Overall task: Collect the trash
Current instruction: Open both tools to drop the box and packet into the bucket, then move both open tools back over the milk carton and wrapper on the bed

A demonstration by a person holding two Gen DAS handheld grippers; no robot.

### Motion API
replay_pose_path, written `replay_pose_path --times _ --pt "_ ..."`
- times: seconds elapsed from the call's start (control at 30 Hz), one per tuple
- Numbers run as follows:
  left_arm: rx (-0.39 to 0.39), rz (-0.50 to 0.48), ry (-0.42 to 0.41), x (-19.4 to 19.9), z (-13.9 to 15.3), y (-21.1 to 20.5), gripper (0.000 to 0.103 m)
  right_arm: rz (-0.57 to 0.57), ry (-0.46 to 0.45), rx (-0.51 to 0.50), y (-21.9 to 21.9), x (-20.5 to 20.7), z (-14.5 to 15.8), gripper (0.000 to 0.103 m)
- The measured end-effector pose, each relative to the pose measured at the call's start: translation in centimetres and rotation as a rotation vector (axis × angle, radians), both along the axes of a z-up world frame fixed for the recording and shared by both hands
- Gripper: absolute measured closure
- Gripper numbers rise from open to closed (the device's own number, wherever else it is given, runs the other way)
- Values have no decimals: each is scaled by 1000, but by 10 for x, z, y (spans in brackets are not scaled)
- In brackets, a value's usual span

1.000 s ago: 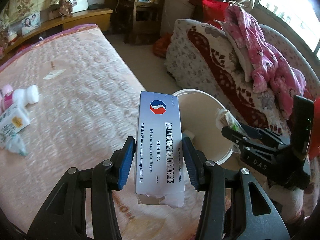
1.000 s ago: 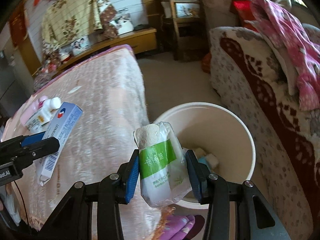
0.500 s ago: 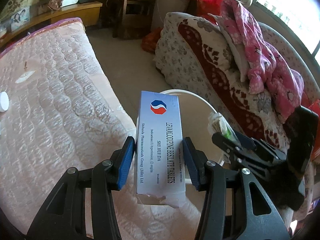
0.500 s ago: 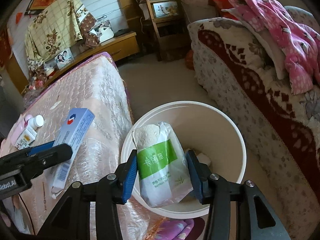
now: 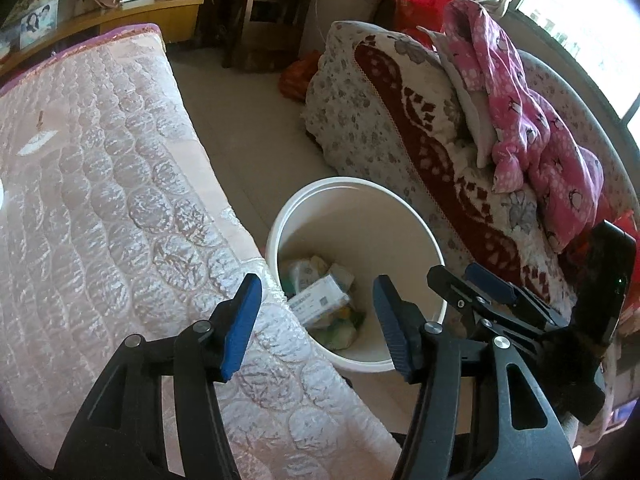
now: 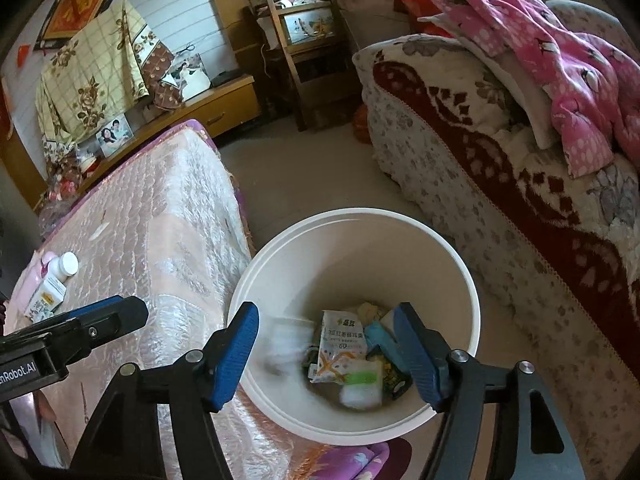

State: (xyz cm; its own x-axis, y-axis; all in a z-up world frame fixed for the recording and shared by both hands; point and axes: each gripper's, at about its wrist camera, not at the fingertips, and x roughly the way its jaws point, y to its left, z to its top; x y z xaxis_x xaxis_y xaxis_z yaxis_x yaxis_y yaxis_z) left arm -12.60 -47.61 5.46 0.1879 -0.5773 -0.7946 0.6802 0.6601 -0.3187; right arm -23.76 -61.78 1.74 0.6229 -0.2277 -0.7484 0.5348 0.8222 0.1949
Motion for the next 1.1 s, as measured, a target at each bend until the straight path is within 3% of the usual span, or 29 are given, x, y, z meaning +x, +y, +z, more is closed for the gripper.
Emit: replay_pose_path --times 0.7,1.1 --pt "38 75 -127 -7 11 48 47 54 5 -70 24 5 7 35" --pt "41 178 -183 1 23 108 47 186 -4 -106 87 27 23 35"
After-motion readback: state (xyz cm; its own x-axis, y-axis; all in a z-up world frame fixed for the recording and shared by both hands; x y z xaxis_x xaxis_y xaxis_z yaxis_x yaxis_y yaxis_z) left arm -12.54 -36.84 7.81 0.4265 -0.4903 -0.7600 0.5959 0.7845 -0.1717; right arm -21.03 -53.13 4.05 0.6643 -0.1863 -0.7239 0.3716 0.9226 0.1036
